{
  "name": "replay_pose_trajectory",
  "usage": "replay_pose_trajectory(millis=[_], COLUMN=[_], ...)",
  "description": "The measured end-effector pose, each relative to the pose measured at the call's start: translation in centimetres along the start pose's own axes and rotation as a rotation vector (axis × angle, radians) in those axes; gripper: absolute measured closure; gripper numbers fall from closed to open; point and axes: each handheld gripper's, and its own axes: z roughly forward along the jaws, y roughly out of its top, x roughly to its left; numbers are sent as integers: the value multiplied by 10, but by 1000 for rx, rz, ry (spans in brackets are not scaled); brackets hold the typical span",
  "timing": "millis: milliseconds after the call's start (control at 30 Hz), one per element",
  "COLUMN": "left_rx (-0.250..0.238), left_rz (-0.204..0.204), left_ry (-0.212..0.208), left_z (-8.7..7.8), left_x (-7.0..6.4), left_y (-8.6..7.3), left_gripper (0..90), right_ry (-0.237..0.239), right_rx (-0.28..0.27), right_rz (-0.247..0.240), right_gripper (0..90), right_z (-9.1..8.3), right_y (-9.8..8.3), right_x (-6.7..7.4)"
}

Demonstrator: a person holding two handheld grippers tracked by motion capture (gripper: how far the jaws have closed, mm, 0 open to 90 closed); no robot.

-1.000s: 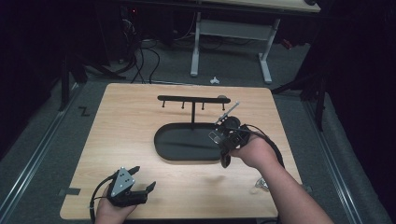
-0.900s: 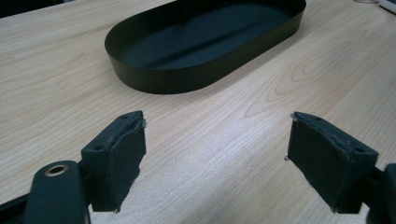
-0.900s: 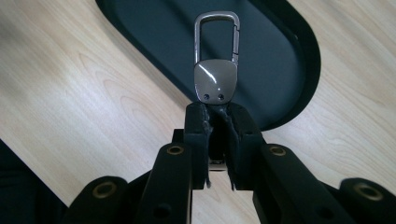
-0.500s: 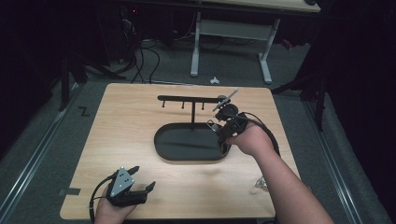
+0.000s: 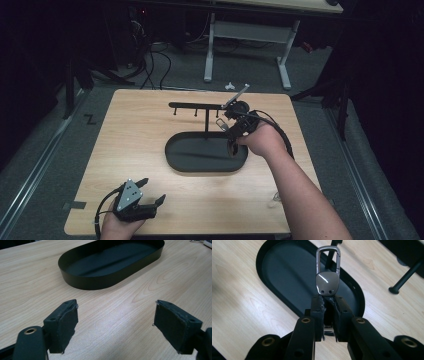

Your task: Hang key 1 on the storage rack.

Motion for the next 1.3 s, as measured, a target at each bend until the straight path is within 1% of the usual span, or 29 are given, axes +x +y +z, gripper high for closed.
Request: replay_pose_trajectory(millis=[33,67,133,167,200,233,300,400,467,500,533,600,633,667,767,800,867,933,967,1067,1133,1167,1233,1267,1300], left_rx=[2,0,0,0,3,3,3,3,3,3,3,4,5,5,6,6,4,7,7,6,10,10,12,13,14], left_rz=[1,1,3,3,3,3,3,4,4,4,3,3,5,5,6,6,4,6,7,8,9,8,11,12,13], left_ry=[-2,-1,0,-1,-2,-3,-3,-5,-6,-6,-7,-9,-10,-10,-11,-12,-14,-17,-18,-19,-23,-24,-24,-24,-25], left_z=[0,0,0,0,0,0,0,0,0,0,0,0,0,0,1,1,1,1,1,2,2,2,2,2,2], left_x=[0,0,0,0,0,0,0,0,0,0,0,0,0,0,-1,-1,-1,-1,-2,-2,-2,-2,-3,-3,-3], left_y=[0,0,0,0,0,0,0,0,0,0,0,0,0,0,0,0,-1,0,0,-1,-1,-1,-1,-1,-1], left_gripper=[199,199,199,199,199,199,199,199,199,199,199,200,200,200,200,200,200,201,201,201,201,200,201,201,201], right_ry=[-3,-1,-10,-8,-14,-11,-21,-28,-39,-46,-48,-48,-51,-54,-56,-58,-68,-77,-80,-81,-88,-90,-97,-98,-95], right_rx=[-2,-8,-8,-6,-8,-10,-13,-7,2,1,6,5,7,7,13,11,11,9,10,10,9,13,16,16,12], right_rz=[-7,0,-7,2,-7,8,-1,3,15,6,27,18,28,19,37,27,28,39,53,45,51,65,56,64,61], right_gripper=[806,806,806,806,806,806,806,806,806,806,806,806,806,806,806,805,805,804,804,802,802,802,801,800,799], right_z=[0,0,1,2,2,3,4,8,11,12,13,15,16,17,22,23,26,30,31,37,39,40,43,44,45], right_y=[2,3,6,8,9,11,13,16,17,18,18,19,19,20,22,23,25,26,27,29,30,31,32,32,32], right_x=[-1,-1,-1,-1,-1,-1,-2,-2,-2,-3,-2,-5,-5,-6,-5,-6,-6,-6,-6,-8,-8,-8,-9,-8,-9])
